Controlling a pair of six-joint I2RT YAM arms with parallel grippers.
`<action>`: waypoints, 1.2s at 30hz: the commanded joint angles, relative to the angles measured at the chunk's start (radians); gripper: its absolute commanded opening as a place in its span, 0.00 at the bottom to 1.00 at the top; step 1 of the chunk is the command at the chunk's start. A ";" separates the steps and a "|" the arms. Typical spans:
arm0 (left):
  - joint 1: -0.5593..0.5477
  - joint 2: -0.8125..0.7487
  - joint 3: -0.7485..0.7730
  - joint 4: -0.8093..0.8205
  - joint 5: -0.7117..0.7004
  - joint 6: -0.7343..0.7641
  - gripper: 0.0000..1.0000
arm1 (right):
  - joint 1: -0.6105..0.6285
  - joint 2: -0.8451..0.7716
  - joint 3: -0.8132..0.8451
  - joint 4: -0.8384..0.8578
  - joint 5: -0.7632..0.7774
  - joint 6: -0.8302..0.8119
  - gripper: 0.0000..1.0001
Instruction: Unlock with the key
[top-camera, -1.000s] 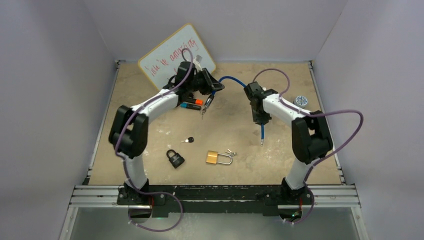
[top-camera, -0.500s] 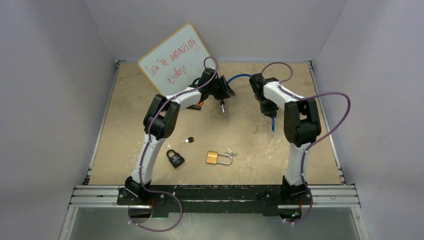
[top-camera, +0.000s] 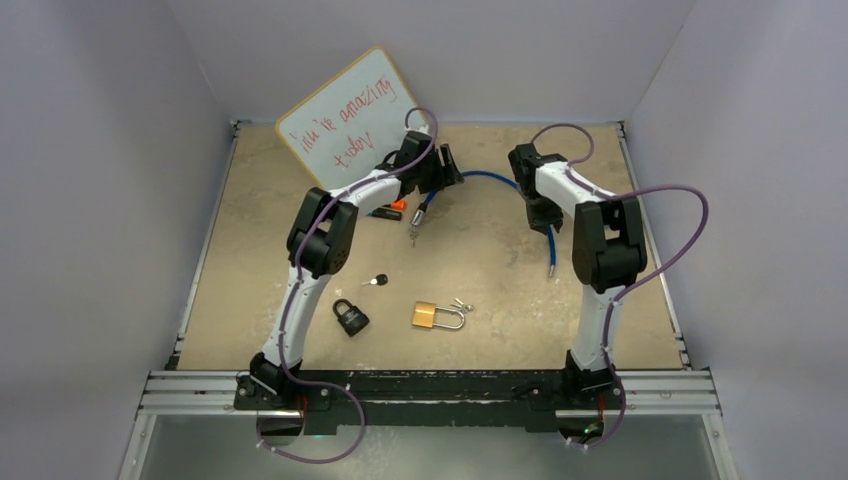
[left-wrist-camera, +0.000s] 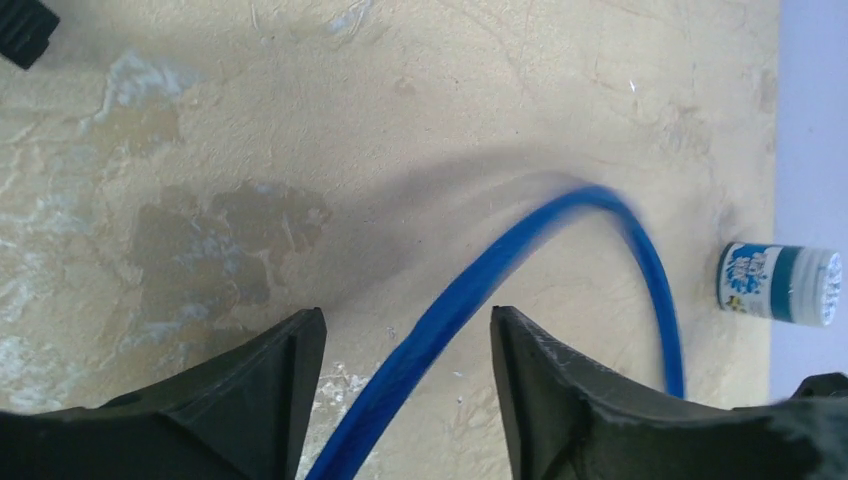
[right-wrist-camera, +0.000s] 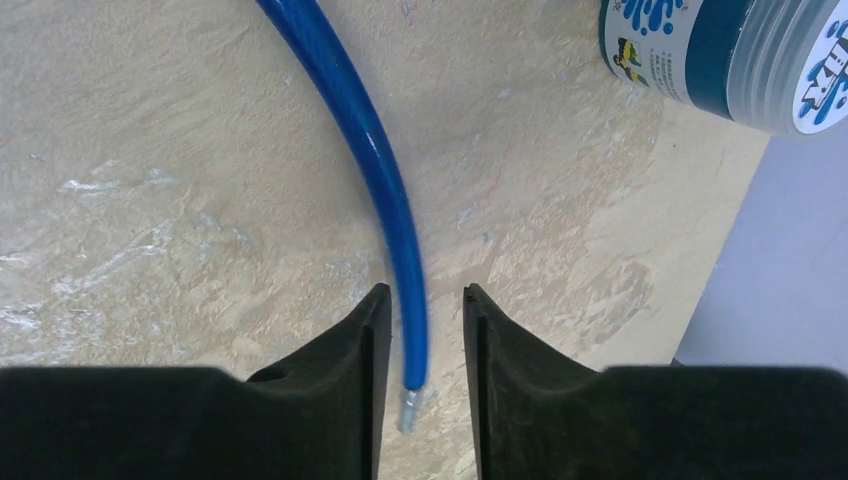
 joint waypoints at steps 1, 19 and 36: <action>0.004 -0.020 0.012 -0.047 -0.060 0.105 0.67 | 0.005 -0.038 0.018 0.019 0.015 0.001 0.37; 0.004 -0.137 0.126 -0.138 -0.059 0.348 0.79 | 0.032 -0.344 -0.037 0.192 -0.336 0.084 0.62; 0.046 -0.959 -0.578 -0.424 -0.634 0.156 0.79 | 0.535 -0.335 -0.234 0.534 -0.681 0.096 0.63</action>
